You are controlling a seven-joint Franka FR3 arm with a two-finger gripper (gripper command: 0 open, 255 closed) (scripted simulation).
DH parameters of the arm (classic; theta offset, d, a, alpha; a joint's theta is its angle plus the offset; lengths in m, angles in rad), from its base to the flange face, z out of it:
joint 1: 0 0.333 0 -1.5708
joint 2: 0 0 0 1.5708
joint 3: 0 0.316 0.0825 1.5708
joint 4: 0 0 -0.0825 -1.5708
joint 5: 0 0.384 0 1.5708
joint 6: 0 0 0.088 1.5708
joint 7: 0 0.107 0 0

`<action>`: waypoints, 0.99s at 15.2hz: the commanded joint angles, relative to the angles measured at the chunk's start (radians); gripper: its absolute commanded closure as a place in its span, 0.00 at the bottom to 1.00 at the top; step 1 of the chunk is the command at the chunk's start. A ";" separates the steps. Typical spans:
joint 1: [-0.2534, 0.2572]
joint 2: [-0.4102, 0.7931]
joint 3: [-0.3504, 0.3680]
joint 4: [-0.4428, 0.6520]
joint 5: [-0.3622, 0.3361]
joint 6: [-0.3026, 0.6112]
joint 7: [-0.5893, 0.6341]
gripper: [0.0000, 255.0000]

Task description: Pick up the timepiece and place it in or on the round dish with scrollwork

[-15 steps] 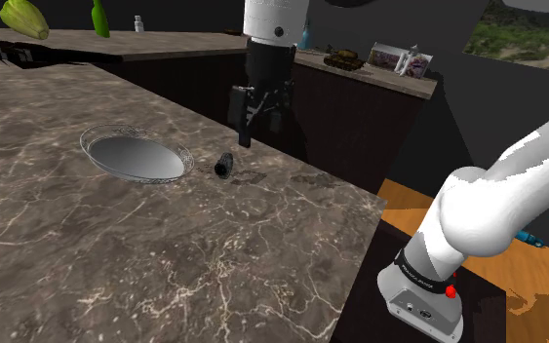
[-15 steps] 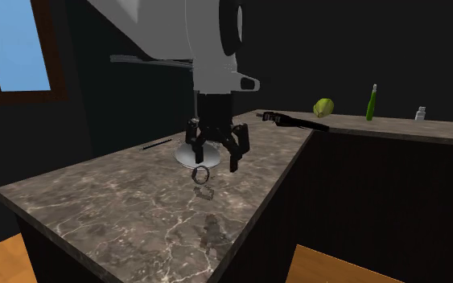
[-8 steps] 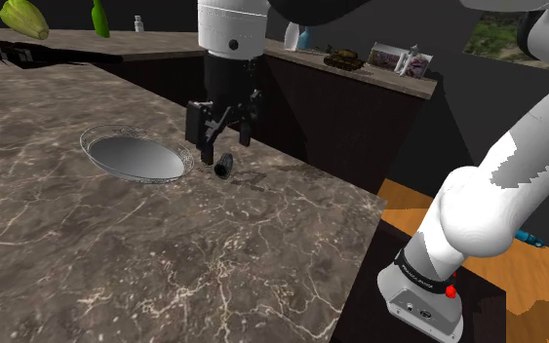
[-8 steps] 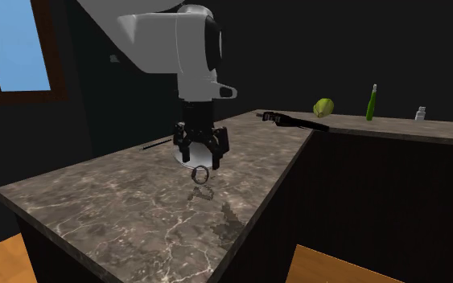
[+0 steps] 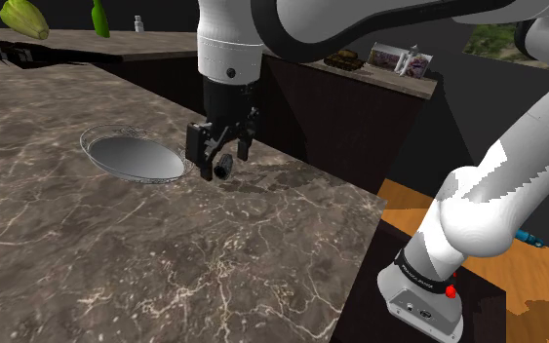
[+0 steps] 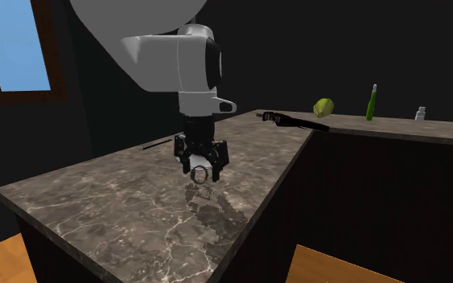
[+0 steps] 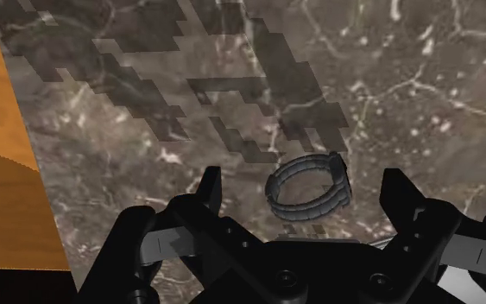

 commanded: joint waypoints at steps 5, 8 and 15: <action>0.000 0.000 0.000 -0.003 0.000 0.003 0.000 0.00; 0.000 0.000 0.000 -0.003 0.000 0.003 0.000 1.00; 0.000 0.000 0.000 -0.003 0.000 0.003 0.000 1.00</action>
